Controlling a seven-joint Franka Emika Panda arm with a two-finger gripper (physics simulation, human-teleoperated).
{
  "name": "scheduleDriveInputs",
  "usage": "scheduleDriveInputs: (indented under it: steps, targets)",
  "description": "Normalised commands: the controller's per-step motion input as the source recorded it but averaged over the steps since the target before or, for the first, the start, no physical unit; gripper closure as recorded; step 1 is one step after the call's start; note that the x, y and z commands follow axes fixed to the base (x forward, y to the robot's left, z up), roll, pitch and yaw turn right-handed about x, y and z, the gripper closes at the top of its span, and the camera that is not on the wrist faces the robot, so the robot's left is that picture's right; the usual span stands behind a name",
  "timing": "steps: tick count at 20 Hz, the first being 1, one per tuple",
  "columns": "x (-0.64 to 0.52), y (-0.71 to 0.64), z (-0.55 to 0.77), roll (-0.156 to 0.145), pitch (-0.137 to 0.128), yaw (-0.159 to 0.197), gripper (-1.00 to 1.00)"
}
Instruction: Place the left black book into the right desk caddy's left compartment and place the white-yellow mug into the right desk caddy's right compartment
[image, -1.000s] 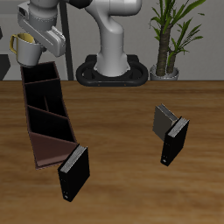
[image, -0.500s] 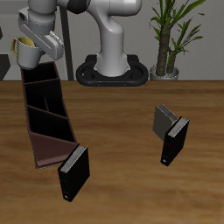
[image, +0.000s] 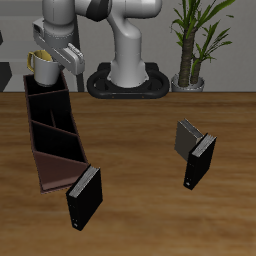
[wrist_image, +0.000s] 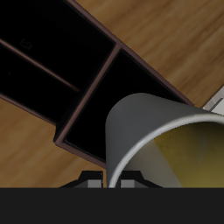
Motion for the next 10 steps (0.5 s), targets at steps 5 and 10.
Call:
scheduleDriveInputs:
  steps: [5,10]
  targets:
    - [0.13,0.15,-0.13,0.015,0.022,0.006,1.0]
    - [0.07,-0.16,-0.08,-0.009,0.05,-0.081,-1.0]
